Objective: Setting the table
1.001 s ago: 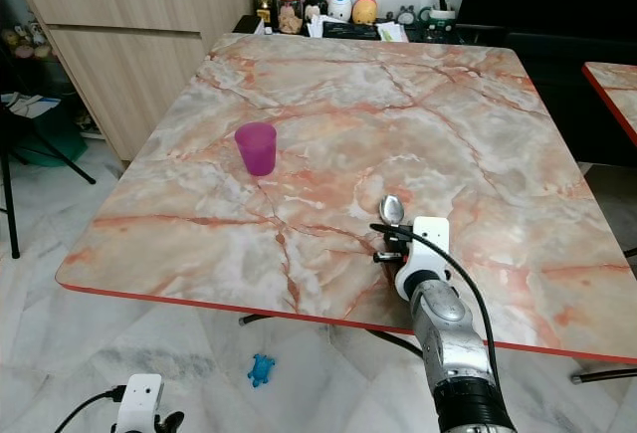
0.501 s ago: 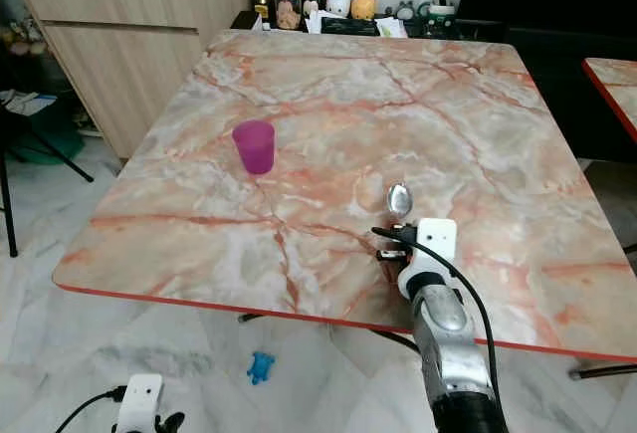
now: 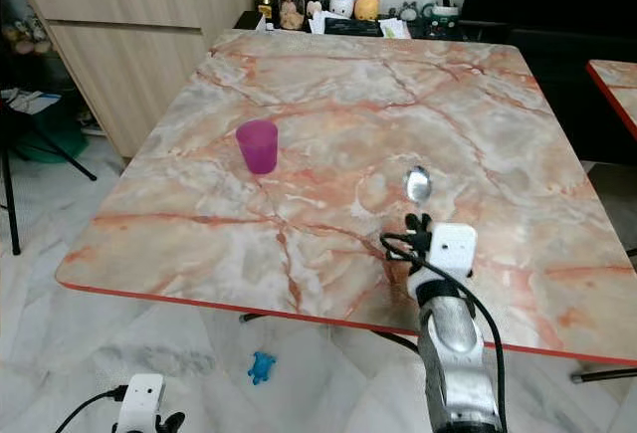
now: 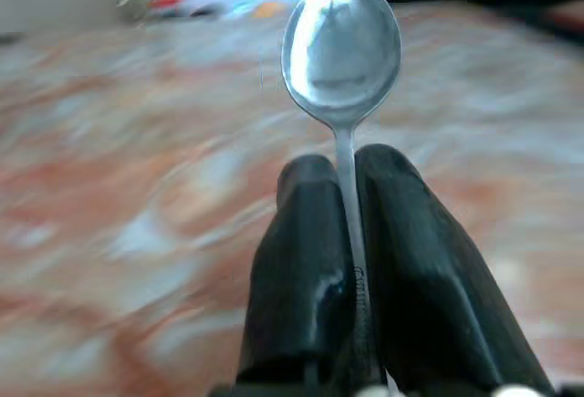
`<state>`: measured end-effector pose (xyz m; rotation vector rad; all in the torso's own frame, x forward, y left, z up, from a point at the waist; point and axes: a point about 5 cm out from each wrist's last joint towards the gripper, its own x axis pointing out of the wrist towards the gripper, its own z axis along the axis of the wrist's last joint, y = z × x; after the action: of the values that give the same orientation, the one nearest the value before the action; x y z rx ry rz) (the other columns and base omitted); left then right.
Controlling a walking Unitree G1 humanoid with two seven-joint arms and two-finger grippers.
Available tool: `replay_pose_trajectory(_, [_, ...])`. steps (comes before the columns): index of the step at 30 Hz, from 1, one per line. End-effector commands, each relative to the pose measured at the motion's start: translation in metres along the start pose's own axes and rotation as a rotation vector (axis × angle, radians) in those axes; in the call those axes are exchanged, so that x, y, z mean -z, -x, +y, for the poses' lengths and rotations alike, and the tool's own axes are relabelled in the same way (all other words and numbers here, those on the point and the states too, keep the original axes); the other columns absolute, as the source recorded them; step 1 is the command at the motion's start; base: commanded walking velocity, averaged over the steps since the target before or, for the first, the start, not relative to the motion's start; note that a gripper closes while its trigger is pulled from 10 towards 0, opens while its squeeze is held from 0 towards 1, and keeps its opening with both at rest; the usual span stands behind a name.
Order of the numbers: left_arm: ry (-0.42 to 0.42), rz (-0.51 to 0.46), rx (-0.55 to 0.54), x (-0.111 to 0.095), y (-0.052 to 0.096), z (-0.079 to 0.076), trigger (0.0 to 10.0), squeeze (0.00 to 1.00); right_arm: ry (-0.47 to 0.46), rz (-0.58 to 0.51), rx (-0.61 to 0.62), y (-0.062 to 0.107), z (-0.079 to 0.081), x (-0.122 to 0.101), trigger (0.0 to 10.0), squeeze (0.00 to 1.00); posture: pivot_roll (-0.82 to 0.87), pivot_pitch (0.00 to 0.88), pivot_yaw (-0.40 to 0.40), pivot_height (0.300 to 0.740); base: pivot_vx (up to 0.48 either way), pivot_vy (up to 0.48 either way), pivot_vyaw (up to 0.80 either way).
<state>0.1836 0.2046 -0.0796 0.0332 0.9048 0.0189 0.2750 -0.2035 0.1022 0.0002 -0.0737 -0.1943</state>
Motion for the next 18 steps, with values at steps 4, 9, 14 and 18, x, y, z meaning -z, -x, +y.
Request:
replay_pose_trajectory(4, [-0.021,0.031,-0.004,0.007,0.001,0.001,10.0,0.0,0.124,-0.13,0.256,0.02,-0.044,-0.023,10.0,0.0,-0.02,0.049,-0.02,0.74,0.0,0.0,0.0])
replay_pose_trajectory(9, [-0.02,0.03,0.0,0.007,0.001,0.0,10.0,0.0,0.192,-0.096,0.484,0.051,-0.075,-0.019,10.0,0.0,-0.02,0.05,-0.025,0.74,0.0,0.0,0.0])
replay_pose_trajectory(14, [-0.021,0.026,0.002,0.006,0.001,-0.001,10.0,0.0,0.145,-0.108,0.386,0.047,-0.058,-0.018,10.0,0.0,-0.03,0.05,-0.019,0.74,0.0,0.0,0.0])
replay_pose_trajectory(18, [-0.019,0.026,-0.001,0.005,0.001,-0.001,10.0,0.0,0.085,-0.115,0.172,0.023,-0.027,-0.02,10.0,0.0,-0.03,0.049,-0.018,0.74,0.0,0.0,0.0])
